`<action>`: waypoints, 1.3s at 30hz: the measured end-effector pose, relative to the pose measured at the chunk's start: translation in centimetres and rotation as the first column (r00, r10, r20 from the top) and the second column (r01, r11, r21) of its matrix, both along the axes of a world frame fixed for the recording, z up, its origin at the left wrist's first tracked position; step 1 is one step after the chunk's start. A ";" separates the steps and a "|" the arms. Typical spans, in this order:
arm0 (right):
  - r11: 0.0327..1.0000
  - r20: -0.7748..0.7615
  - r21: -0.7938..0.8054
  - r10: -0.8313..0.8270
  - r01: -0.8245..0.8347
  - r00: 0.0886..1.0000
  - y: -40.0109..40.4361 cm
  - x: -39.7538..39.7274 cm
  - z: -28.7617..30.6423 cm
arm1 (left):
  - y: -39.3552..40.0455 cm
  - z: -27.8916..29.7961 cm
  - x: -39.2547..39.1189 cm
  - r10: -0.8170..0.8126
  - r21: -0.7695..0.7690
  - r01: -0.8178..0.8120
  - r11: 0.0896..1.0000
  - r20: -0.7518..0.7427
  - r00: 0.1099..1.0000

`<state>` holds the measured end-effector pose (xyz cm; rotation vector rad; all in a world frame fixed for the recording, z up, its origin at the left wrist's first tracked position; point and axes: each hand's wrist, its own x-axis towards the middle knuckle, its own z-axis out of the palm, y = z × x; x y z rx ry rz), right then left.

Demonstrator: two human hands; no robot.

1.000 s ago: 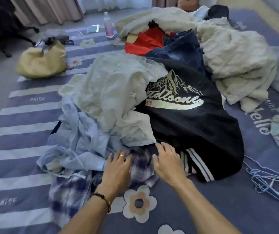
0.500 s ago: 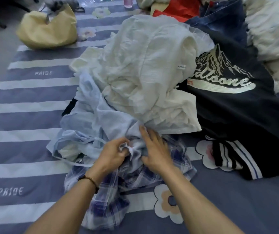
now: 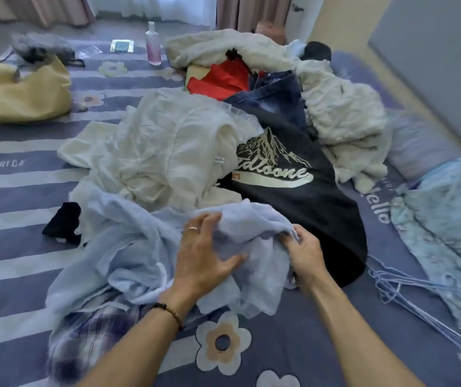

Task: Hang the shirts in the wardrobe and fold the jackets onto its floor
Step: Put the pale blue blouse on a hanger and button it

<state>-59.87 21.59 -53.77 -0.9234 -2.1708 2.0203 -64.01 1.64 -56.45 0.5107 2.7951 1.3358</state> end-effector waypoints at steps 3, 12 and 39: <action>0.984 -0.043 -0.179 -0.035 0.027 0.998 5.0 2.1 3.7 | 3.3 0.4 0.1 -0.100 -0.027 0.110 0.994 0.247 0.964; 0.923 0.009 -0.285 -0.268 0.259 0.963 13.9 7.9 5.1 | 14.2 1.1 5.1 -0.359 -0.152 0.464 0.873 0.446 0.820; 0.657 0.413 0.404 -0.752 0.637 0.514 46.3 16.4 -16.5 | 43.6 -8.3 8.8 -0.195 0.229 -0.048 0.972 0.908 0.370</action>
